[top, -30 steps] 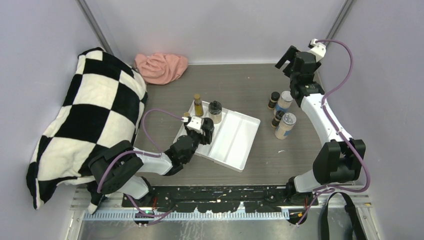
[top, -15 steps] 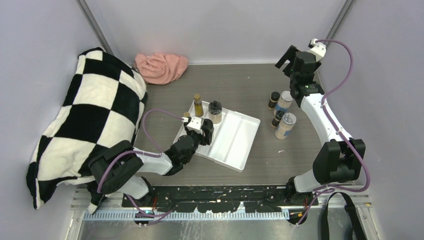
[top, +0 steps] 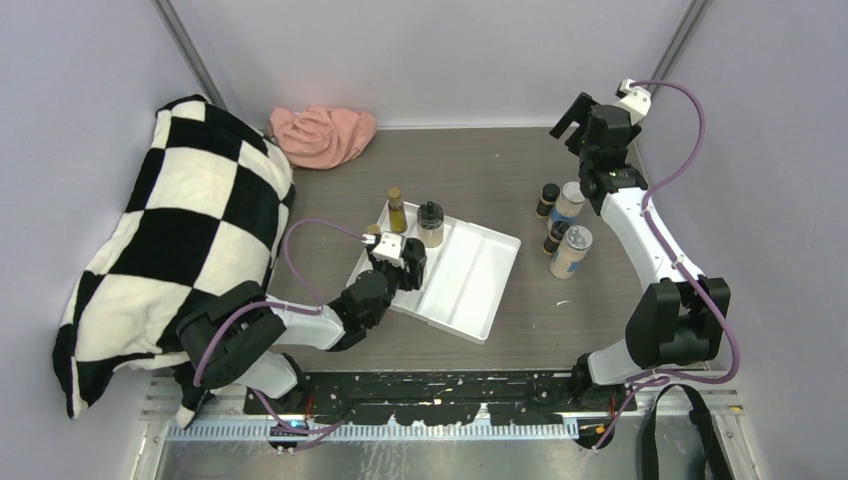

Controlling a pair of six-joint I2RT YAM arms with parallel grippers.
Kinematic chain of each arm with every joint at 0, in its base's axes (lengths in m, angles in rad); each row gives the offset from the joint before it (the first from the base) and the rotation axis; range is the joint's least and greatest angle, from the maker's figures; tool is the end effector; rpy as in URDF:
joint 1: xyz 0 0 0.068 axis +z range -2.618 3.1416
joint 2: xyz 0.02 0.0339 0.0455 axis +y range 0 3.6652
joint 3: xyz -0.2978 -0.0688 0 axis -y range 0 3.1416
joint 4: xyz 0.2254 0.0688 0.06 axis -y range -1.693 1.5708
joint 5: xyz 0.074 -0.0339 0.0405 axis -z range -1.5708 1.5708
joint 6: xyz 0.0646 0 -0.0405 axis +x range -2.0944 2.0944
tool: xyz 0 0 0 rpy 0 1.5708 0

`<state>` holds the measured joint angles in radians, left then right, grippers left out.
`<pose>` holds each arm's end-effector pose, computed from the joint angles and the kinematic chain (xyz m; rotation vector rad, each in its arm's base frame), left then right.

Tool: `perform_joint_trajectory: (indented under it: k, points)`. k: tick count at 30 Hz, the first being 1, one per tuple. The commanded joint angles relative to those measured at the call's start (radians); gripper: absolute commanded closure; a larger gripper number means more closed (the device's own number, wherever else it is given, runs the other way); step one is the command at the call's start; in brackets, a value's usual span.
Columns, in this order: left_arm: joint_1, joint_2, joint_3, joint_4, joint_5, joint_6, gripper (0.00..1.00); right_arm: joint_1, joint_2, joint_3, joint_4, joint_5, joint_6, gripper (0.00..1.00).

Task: Organize the condiment bottles
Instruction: Place the bottle in the storage box.

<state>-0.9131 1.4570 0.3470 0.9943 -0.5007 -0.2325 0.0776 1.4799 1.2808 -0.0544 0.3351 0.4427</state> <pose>0.1896 -0.1947 0.2191 0.1964 1.6799 -0.4416 0.3570 0.0065 0.3904 0.5569 1.7226 0.0640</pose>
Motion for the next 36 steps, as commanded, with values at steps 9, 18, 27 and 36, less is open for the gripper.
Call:
perform_joint_trajectory:
  k: [9,18,27,36]
  points:
    - [-0.031,-0.050,0.029,0.011,-0.057,-0.021,0.86,0.009,-0.016,-0.003,0.051,0.016,-0.007,0.06]
    - [-0.053,-0.060,0.037,-0.015,-0.068,-0.019,0.64,0.014,-0.021,-0.005,0.047,0.018,-0.006,0.06]
    - [-0.056,-0.060,0.038,-0.026,-0.081,-0.019,0.34,0.015,-0.031,-0.008,0.044,0.021,-0.009,0.06]
    - [-0.058,-0.041,0.041,-0.014,-0.102,-0.008,0.09,0.016,-0.034,-0.003,0.041,0.020,-0.012,0.06]
